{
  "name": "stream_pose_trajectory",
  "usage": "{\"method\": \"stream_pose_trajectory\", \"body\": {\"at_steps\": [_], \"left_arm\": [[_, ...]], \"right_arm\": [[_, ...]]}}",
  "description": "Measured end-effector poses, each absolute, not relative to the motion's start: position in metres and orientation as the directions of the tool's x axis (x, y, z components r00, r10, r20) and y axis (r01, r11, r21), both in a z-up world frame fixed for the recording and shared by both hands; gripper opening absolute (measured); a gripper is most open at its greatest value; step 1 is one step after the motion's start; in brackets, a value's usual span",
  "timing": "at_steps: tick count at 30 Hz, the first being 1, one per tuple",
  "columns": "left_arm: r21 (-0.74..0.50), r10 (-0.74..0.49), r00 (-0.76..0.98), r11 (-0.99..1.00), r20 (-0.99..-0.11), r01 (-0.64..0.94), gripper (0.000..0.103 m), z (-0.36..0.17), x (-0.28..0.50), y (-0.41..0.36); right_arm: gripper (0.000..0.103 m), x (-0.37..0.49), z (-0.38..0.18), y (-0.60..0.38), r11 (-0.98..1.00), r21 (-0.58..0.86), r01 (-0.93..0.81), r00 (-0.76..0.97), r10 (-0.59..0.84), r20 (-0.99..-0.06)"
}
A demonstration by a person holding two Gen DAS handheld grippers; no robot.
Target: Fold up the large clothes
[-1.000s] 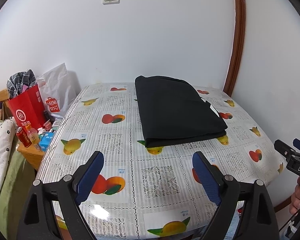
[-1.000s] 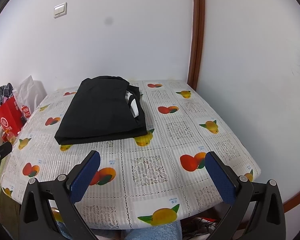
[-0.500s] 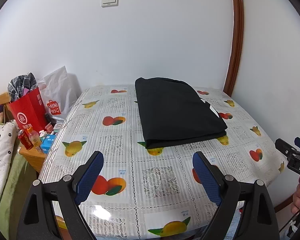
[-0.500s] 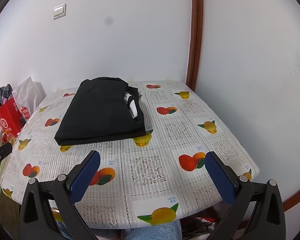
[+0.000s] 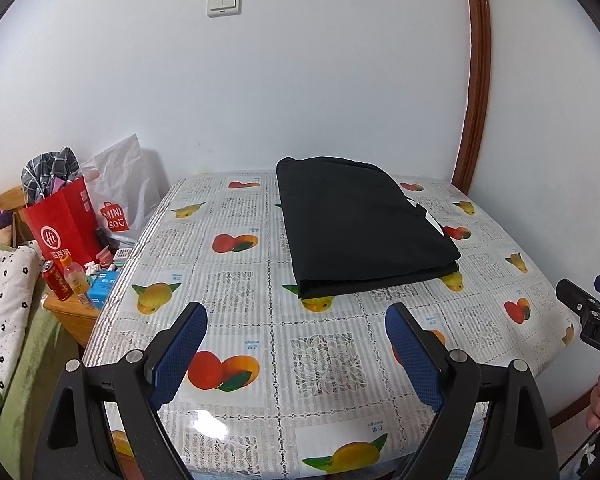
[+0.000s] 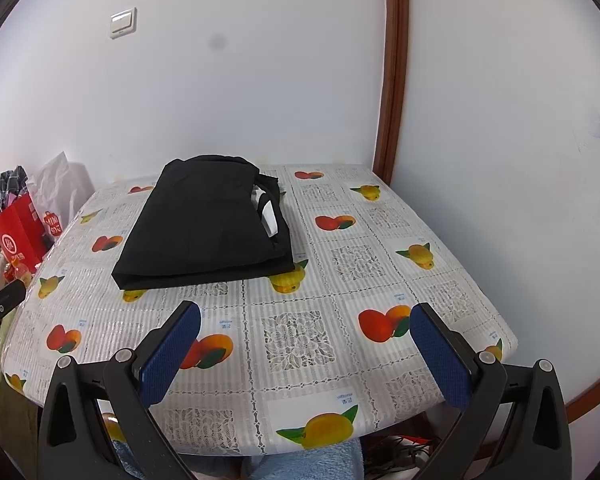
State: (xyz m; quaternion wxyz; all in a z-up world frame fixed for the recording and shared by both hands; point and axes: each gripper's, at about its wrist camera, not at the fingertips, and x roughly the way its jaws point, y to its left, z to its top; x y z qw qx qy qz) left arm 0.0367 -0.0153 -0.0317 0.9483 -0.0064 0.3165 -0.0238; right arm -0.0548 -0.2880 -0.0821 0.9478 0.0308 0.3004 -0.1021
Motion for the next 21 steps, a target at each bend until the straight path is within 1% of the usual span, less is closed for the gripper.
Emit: {"method": "stream_pose_trajectory", "body": {"at_steps": [21], "left_arm": [[-0.031,-0.045,0.797,0.999,-0.602,0.032,0.09,-0.0335,0.0357,-0.0146]], "right_arm": [[0.103,-0.055,-0.0835,-0.2824,0.979,-0.004,0.206,0.8,-0.171,-0.575]]}}
